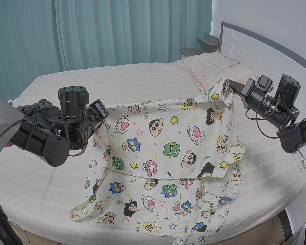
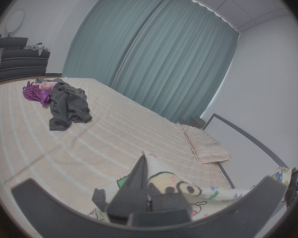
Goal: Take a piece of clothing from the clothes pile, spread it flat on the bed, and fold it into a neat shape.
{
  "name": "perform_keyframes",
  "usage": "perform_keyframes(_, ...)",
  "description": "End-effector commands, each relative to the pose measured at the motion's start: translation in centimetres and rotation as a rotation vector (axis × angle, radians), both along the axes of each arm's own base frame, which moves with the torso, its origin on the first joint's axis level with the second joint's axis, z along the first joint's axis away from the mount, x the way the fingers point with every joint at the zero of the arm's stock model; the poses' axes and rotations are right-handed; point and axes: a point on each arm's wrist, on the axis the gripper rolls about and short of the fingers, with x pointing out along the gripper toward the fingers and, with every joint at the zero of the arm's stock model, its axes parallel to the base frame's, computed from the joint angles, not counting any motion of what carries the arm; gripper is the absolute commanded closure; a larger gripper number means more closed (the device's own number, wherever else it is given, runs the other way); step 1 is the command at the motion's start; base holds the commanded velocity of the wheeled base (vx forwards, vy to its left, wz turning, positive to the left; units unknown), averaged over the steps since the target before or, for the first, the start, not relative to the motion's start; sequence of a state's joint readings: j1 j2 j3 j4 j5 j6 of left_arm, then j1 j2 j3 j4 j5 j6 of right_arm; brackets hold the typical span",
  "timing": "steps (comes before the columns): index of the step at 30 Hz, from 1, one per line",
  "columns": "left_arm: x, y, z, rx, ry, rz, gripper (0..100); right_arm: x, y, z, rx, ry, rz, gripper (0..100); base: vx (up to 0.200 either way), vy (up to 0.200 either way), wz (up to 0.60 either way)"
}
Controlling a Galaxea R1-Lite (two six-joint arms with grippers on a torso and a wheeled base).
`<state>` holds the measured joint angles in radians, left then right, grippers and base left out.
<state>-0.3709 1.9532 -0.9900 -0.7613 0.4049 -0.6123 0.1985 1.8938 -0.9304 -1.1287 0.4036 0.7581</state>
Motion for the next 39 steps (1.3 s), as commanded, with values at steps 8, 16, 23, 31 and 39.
perform_keyframes(8,4.8,-0.7,-6.8,0.056,0.126,0.023,100,5.0,0.2,-5.7,-0.020,0.114,-0.036,100,0.000,0.000,0.00)
perform_keyframes(16,8.2,-0.4,-11.7,0.084,0.200,0.061,100,9.0,1.0,-9.6,-0.032,0.193,-0.097,100,0.000,0.000,0.00)
perform_keyframes(23,9.9,-0.1,-13.5,0.080,0.241,0.082,100,11.1,2.0,-12.3,-0.042,0.246,-0.167,100,0.000,0.000,0.00)
perform_keyframes(31,11.1,0.1,-15.4,0.070,0.271,0.100,100,13.1,3.3,-14.5,-0.058,0.308,-0.241,100,0.000,0.000,0.00)
perform_keyframes(39,12.4,0.4,-16.8,0.020,0.300,0.136,0,14.8,4.9,-16.6,-0.082,0.382,-0.314,0,0.000,0.000,0.00)
